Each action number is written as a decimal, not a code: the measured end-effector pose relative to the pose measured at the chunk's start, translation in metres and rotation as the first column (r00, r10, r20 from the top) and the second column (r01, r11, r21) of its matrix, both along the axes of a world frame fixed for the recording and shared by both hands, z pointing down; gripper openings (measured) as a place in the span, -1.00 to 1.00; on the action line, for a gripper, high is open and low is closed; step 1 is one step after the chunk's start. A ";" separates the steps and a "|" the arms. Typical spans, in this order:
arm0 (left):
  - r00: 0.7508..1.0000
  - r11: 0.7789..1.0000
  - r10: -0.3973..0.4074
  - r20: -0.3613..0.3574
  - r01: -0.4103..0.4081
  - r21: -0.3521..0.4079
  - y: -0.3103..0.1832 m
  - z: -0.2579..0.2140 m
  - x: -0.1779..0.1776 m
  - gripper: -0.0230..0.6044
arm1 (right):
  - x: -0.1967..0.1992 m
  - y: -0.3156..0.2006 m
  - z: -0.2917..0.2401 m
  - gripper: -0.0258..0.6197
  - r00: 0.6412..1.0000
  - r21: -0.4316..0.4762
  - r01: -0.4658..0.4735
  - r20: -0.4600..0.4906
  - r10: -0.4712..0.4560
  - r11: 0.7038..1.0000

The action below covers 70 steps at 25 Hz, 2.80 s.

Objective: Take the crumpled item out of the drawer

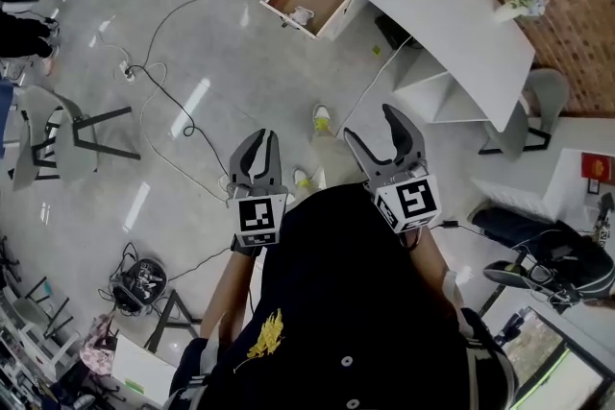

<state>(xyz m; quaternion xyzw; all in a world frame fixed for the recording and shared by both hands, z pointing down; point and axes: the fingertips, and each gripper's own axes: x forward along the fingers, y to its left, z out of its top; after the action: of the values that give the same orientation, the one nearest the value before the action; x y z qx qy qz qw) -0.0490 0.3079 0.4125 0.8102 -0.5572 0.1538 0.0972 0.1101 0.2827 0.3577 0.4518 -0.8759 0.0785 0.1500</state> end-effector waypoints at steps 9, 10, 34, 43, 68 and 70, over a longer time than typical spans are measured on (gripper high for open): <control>0.999 0.999 -0.034 0.023 0.035 -0.022 -0.083 0.011 -0.011 -0.75 | -0.005 -0.098 0.023 0.17 1.000 -0.030 0.000 0.029 0.001 1.000; 0.999 0.999 -0.035 0.027 0.036 -0.025 -0.098 0.014 -0.012 -0.75 | -0.007 -0.116 0.027 0.17 0.999 -0.033 0.004 0.033 -0.003 0.999; 0.992 0.970 -0.097 0.079 0.112 -0.217 -0.453 0.155 -0.064 -0.75 | -0.036 -0.477 0.345 0.11 0.958 -0.451 0.077 -0.213 -0.191 0.889; 0.999 0.953 -0.021 0.047 0.034 -0.300 -0.501 0.237 -0.068 -0.75 | -0.052 -0.539 0.515 -0.01 0.950 -0.562 -0.038 -0.277 -0.145 0.827; 0.999 0.951 0.008 0.046 0.007 -0.310 -0.503 0.217 -0.062 -0.75 | -0.086 -0.547 0.470 -0.81 0.949 -0.546 0.006 -0.262 -0.177 0.838; 0.998 0.958 0.040 0.048 -0.025 -0.285 -0.506 0.191 -0.054 -0.75 | -0.084 -0.547 0.404 -0.81 0.965 -0.481 0.017 -0.220 -0.140 0.876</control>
<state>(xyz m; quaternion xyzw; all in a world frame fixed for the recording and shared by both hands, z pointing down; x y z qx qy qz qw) -0.1029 -0.1983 0.6034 0.7924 -0.5185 0.2555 0.1950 0.0266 -0.2642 0.7620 0.3713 -0.8218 0.2275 0.3676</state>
